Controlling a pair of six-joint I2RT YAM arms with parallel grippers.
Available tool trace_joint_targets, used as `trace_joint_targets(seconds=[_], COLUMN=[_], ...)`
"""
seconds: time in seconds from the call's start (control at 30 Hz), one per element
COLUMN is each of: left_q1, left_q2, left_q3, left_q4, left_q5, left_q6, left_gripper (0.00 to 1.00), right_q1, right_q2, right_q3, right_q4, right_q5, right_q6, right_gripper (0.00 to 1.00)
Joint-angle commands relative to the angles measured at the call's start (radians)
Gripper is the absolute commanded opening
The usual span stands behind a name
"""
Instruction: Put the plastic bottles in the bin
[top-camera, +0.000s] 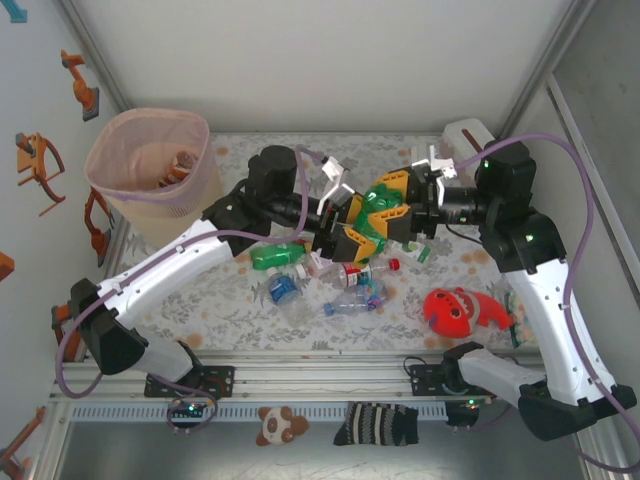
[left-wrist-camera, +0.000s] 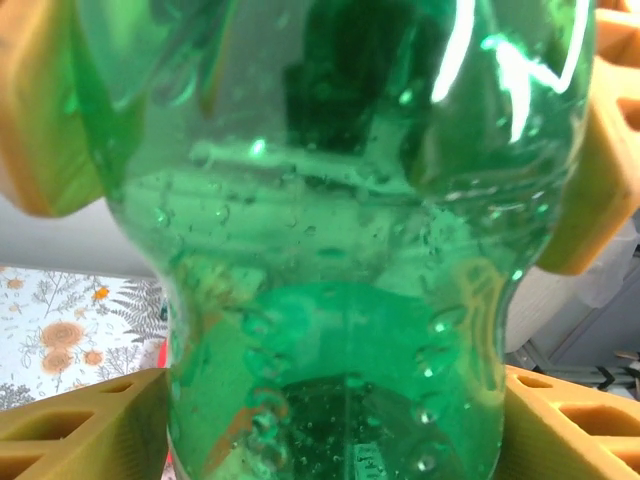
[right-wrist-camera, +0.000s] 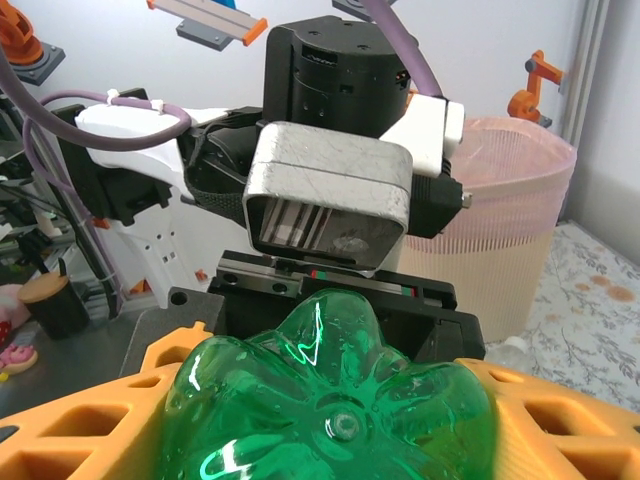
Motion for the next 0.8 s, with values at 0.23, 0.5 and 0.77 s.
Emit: trace_joint_targets(seconds=[0.23, 0.5, 0.77], left_q1=[-0.017, -0.017, -0.010], left_q2=[-0.012, -0.018, -0.039], left_q3=[0.026, 0.026, 0.028], left_q4=[0.025, 0.001, -0.051], left_q5=[0.015, 0.014, -0.035], left_q6=[-0.002, 0.020, 0.061], left_gripper=[0.63, 0.53, 0.52], right_q1=[0.020, 0.025, 0.029], right_q2=[-0.011, -0.019, -0.060], right_q3=[0.008, 0.007, 0.003], right_q4=[-0.007, -0.007, -0.023], right_q5=[0.032, 0.050, 0.111], right_q6=[-0.009, 0.002, 0.014], right_gripper=[0.13, 0.15, 0.52])
